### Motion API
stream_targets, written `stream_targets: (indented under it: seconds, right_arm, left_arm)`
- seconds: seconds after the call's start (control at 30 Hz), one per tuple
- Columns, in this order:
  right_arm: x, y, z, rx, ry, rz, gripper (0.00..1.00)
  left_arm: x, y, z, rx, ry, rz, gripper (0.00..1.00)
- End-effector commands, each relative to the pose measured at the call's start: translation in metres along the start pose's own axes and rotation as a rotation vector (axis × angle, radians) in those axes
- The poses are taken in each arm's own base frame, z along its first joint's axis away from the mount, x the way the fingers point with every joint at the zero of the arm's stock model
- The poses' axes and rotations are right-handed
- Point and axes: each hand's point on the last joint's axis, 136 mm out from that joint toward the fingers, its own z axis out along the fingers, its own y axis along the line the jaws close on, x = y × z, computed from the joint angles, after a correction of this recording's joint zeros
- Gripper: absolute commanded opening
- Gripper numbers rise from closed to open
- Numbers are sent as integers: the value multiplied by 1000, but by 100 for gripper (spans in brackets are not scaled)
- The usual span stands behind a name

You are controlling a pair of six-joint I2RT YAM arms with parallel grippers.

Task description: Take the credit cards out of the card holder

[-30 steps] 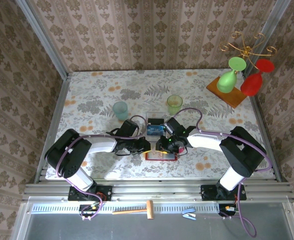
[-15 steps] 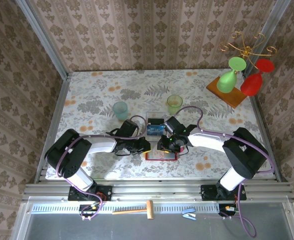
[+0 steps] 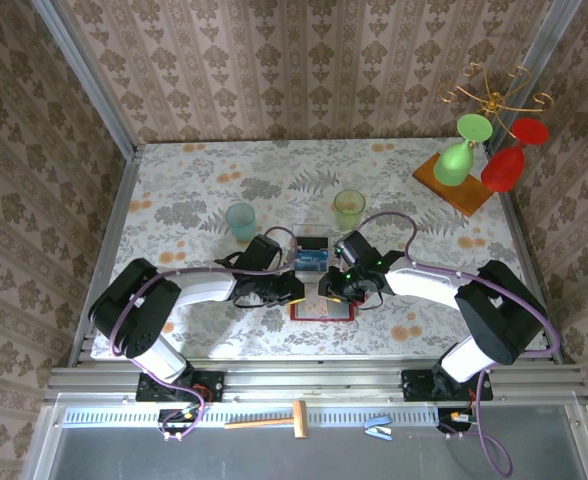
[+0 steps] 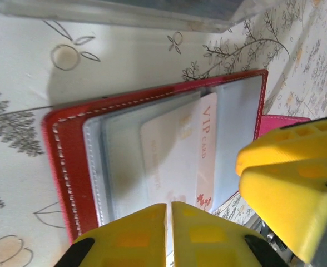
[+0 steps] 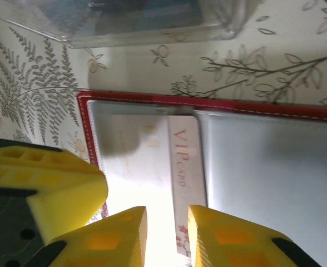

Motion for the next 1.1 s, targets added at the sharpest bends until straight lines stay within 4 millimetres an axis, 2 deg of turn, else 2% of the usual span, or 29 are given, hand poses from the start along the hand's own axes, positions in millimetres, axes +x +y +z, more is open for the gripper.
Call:
stream_targets:
  seconds: [0.0, 0.23, 0.67, 1.07]
  right_arm:
    - [-2, 5, -4, -65, -6, 14, 27]
    - [-4, -5, 1, -92, 13, 26, 25]
    - [0, -19, 15, -97, 55, 42, 20]
    - [4, -10, 21, -181, 79, 60, 17]
  left_arm:
    - [-1, -2, -1, -18, -1, 19, 10]
    - [3, 9, 8, -33, 17, -1, 9]
    - [11, 28, 10, -100, 36, -23, 7]
    - [12, 28, 10, -104, 41, -21, 6]
